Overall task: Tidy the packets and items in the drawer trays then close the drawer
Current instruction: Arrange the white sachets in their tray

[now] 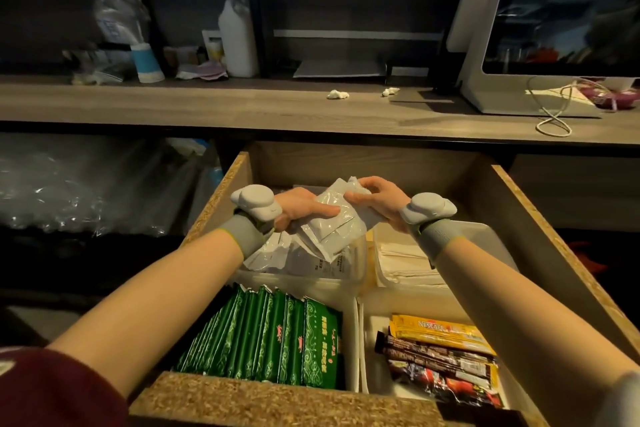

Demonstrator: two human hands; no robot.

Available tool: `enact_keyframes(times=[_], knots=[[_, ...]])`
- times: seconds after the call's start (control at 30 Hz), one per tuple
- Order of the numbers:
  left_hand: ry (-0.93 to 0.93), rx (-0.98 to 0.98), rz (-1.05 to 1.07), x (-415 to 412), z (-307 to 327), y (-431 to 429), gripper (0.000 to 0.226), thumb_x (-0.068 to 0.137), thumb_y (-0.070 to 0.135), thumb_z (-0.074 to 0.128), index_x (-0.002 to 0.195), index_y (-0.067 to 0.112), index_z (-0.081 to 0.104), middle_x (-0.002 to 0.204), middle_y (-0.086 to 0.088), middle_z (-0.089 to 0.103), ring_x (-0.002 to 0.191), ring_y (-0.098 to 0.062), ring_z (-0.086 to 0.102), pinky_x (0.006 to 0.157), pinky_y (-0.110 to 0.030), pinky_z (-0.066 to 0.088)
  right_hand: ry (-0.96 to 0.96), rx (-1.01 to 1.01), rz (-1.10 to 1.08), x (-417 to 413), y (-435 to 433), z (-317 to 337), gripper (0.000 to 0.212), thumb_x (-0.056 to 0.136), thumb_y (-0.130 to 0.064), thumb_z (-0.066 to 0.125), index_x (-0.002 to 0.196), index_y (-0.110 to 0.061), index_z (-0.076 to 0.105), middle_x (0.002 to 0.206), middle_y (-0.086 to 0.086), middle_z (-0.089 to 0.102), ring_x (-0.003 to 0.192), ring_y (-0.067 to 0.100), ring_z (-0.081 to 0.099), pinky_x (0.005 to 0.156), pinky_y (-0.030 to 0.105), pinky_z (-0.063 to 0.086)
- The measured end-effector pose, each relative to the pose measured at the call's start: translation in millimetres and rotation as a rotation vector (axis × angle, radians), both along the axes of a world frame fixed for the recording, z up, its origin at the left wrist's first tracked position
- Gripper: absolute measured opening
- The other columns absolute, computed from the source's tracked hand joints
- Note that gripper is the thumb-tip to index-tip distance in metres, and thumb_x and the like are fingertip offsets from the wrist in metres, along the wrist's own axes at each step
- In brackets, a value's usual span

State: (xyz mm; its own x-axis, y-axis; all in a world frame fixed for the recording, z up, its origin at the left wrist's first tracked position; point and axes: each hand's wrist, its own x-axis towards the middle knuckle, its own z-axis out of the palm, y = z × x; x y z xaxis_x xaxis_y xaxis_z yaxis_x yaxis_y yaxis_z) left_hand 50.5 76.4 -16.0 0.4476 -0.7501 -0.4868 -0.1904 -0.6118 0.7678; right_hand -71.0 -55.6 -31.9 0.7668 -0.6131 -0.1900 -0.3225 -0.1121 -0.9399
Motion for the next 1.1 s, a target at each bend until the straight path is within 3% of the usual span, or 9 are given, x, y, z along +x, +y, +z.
enact_keyframes(times=[0.1, 0.27, 0.4, 0.57, 0.7, 0.8, 0.9, 1.0, 1.1], knots=[[0.177, -0.094, 0.155, 2.4, -2.5, 0.1, 0.033, 0.085, 0.021, 0.066, 0.11, 0.002, 0.062, 0.07, -0.004, 0.072, 0.062, -0.017, 0.068, 0.056, -0.025, 0.057, 0.058, 0.256, -0.051, -7.4, 1.3, 0.5, 0.047, 0.088, -0.048, 0.054, 0.122, -0.015, 0.049, 0.112, 0.008, 0.06, 0.091, 0.02, 0.059, 0.07, 0.03, 0.051], [0.205, -0.165, 0.254, 4.3, -8.7, -4.7, 0.038, 0.086, 0.022, 0.064, 0.119, 0.005, 0.058, 0.094, -0.006, 0.07, 0.078, -0.019, 0.067, 0.061, -0.025, 0.054, 0.075, 0.723, 0.064, -11.3, 9.3, -1.6, 0.062, 0.094, -0.047, 0.042, 0.138, -0.004, 0.032, 0.102, 0.012, 0.061, 0.087, 0.025, 0.061, 0.072, 0.034, 0.052], [0.194, -0.138, 0.11, -2.9, -7.1, -8.6, 0.036, 0.093, 0.032, 0.053, 0.119, 0.007, 0.059, 0.099, -0.004, 0.068, 0.081, -0.015, 0.064, 0.065, -0.023, 0.052, 0.047, 0.791, 0.046, -3.1, 23.4, -1.0, 0.045, 0.096, -0.033, 0.045, 0.134, -0.009, 0.043, 0.104, 0.013, 0.059, 0.089, 0.026, 0.057, 0.087, 0.035, 0.045], [0.109, -0.085, 0.258, 16.8, -18.3, -1.1, 0.041, 0.096, 0.046, 0.036, 0.081, 0.013, 0.056, 0.069, -0.004, 0.051, 0.058, -0.013, 0.045, 0.055, -0.023, 0.04, 0.043, 0.744, -0.105, -9.4, 18.1, -8.2, 0.022, 0.099, -0.026, 0.043, 0.114, -0.011, 0.05, 0.088, 0.01, 0.059, 0.078, 0.023, 0.057, 0.077, 0.033, 0.047], [0.014, 0.134, 0.362, 37.7, -49.7, 10.0, 0.04, 0.092, 0.032, 0.053, 0.125, 0.009, 0.048, 0.069, -0.007, 0.043, 0.053, -0.013, 0.033, 0.051, -0.025, 0.032, 0.016, 0.724, -0.176, -16.5, 7.4, -18.3, 0.023, 0.098, -0.029, 0.043, 0.107, -0.01, 0.049, 0.086, 0.009, 0.058, 0.078, 0.022, 0.057, 0.089, 0.032, 0.043], [0.018, 0.264, 0.282, 37.2, -64.8, 9.5, 0.058, 0.089, 0.034, 0.058, 0.136, 0.005, 0.042, 0.108, -0.014, 0.055, 0.062, -0.019, 0.043, 0.064, -0.029, 0.04, -0.008, 0.713, -0.266, -21.3, -3.8, -23.6, 0.025, 0.094, -0.036, 0.047, 0.101, -0.012, 0.049, 0.087, 0.01, 0.058, 0.079, 0.023, 0.056, 0.082, 0.033, 0.048], [-0.057, 0.297, 0.212, 35.0, -68.9, 2.0, 0.063, 0.089, 0.031, 0.059, 0.141, 0.006, 0.037, 0.137, -0.027, 0.05, 0.066, -0.039, 0.053, 0.054, -0.026, 0.034, 0.048, 0.691, -0.287, -23.4, -10.8, -27.3, 0.028, 0.091, -0.041, 0.05, 0.099, -0.014, 0.05, 0.09, 0.01, 0.058, 0.081, 0.023, 0.056, 0.066, 0.03, 0.047], [-0.009, 0.281, 0.222, 36.2, -71.0, -1.2, 0.062, 0.084, 0.029, 0.066, 0.138, 0.008, 0.043, 0.122, -0.032, 0.058, 0.107, -0.041, 0.061, 0.07, -0.03, 0.046, 0.085, 0.67, -0.266, -21.5, -12.5, -31.8, 0.027, 0.09, -0.04, 0.052, 0.089, -0.013, 0.052, 0.088, 0.009, 0.058, 0.079, 0.022, 0.056, 0.076, 0.027, 0.047], [0.034, 0.255, 0.142, 27.3, -78.9, -5.4, 0.05, 0.083, 0.023, 0.068, 0.128, 0.009, 0.053, 0.111, -0.014, 0.065, 0.098, -0.029, 0.061, 0.082, -0.034, 0.054, 0.115, 0.665, -0.255, -18.6, -12.4, -35.0, 0.027, 0.088, -0.04, 0.054, 0.086, -0.013, 0.051, 0.09, 0.009, 0.059, 0.082, 0.021, 0.057, 0.08, 0.024, 0.047]])
